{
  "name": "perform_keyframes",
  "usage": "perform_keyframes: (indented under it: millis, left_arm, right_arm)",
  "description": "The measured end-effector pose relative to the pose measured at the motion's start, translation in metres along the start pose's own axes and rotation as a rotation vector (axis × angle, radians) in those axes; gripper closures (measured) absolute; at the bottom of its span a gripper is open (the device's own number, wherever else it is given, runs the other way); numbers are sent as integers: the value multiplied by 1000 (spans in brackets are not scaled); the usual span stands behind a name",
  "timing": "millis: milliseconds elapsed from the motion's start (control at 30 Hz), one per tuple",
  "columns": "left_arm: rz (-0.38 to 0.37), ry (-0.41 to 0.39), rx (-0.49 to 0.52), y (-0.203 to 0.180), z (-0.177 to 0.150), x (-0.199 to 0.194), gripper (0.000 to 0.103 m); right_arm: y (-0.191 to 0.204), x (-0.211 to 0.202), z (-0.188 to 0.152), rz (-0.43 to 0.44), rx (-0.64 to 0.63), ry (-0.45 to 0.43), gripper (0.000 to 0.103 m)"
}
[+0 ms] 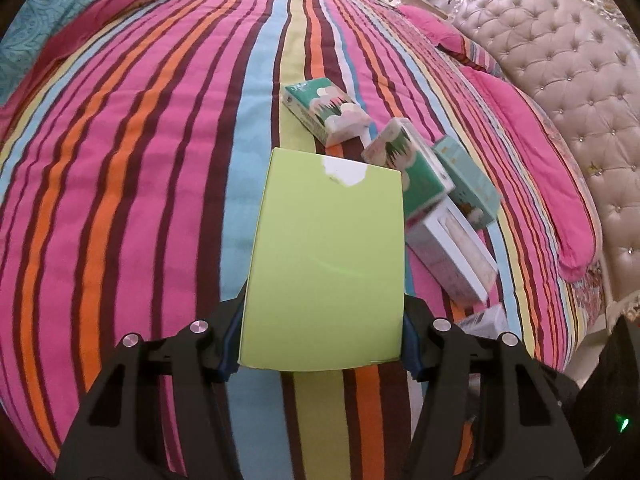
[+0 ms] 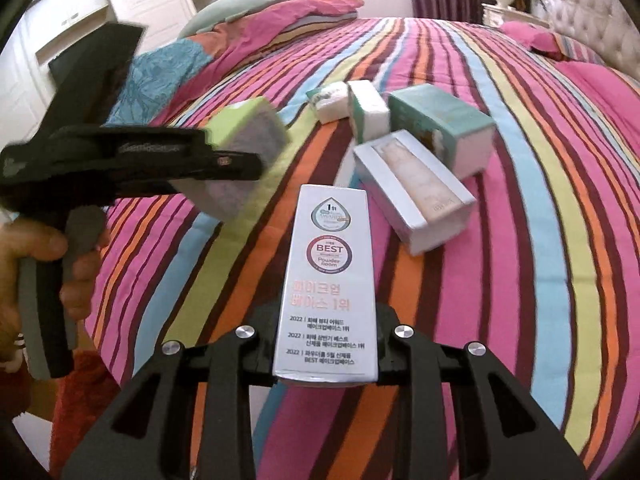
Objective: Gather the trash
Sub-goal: 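Carry both boxes down over the wastebasket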
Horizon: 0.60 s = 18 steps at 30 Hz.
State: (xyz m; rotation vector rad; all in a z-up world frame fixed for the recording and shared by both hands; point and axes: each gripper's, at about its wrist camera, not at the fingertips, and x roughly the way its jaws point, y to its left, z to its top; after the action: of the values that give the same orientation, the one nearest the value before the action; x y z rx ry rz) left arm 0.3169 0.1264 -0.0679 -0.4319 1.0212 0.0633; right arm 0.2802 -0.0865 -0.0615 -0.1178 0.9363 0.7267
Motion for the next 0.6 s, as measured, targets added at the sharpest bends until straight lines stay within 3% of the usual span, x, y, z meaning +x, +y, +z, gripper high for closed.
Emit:
perform_keyframes:
  millis: [600]
  left_arm:
    - [-51, -49, 81, -8, -104, -75, 43]
  right_arm:
    - [1, -56, -45, -7, 29, -31, 74]
